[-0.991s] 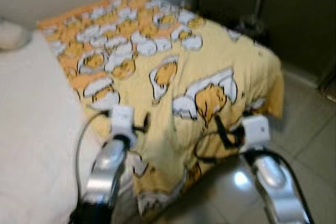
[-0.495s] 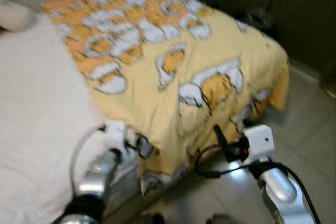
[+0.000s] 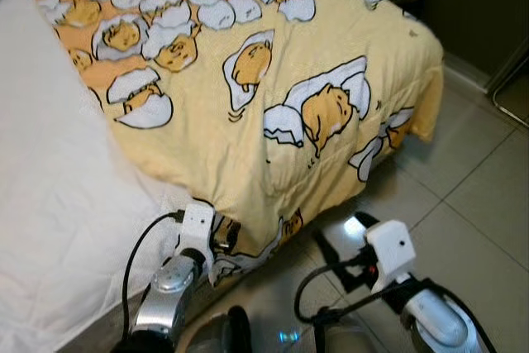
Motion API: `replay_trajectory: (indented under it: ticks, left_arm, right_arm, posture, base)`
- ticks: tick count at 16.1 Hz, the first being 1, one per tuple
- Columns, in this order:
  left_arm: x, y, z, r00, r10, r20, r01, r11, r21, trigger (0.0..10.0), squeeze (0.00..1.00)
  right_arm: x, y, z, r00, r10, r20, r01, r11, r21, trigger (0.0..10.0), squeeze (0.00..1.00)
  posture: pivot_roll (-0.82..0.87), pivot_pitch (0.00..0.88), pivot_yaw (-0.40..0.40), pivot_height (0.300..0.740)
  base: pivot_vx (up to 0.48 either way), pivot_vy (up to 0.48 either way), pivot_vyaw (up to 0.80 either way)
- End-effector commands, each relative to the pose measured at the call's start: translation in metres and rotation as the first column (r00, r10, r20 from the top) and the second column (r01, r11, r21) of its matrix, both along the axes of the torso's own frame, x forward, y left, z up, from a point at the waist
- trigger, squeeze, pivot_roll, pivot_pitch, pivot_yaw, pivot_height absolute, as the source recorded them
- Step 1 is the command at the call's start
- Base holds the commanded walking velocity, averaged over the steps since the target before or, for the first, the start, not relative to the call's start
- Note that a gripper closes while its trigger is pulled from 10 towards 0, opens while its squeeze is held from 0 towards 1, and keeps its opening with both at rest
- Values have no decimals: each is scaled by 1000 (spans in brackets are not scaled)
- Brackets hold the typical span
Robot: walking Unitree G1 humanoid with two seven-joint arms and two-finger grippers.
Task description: Clean up the room
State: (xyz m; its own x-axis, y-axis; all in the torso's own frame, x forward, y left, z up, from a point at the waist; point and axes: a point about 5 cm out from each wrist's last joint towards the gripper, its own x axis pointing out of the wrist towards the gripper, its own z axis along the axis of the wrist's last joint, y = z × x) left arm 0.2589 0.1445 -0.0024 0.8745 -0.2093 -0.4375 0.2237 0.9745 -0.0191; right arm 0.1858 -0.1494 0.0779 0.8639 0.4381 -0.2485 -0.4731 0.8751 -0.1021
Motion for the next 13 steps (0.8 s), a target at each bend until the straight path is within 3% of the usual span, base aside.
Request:
replay_trajectory:
  ticks: [1, 6, 10, 11, 13]
  left_arm:
    - [-3, 6, -4, 1000, 13, -17, -13, 999, 32, 10000, 0]
    - [9, 0, -9, 999, 32, -37, -31, 999, 33, 10000, 0]
    - [14, -13, -16, 991, 37, -125, -37, 999, 2, 10000, 0]
    - [15, -15, -17, 989, 39, -141, -44, 998, -33, 0, 0]
    - [17, -17, -19, 982, 69, -174, -84, 993, -80, 0, 0]
  right_arm:
    - [-4, 2, 1, 1000, 14, -18, -14, 1000, 12, 10000, 0]
    - [-11, 1, 1, 999, 24, -44, -24, 1000, 9, 10000, 0]
    - [-11, 1, 0, 998, 30, -55, -30, 1000, 8, 10000, 0]
    - [-11, 1, 0, 998, 29, -57, -29, 1000, 7, 10000, 0]
    - [-11, -1, 0, 998, 26, -61, -26, 1000, 3, 10000, 0]
  posture:
    - [-284, 273, 108, 740]
    - [-296, 278, 106, 740]
    - [-305, 277, 103, 740]
    - [-306, 276, 99, 740]
    - [-306, 275, 98, 740]
  base:
    - [0, 0, 0]
    - [0, 0, 0]
    - [0, 0, 0]
    - [0, 0, 0]
    - [0, 0, 0]
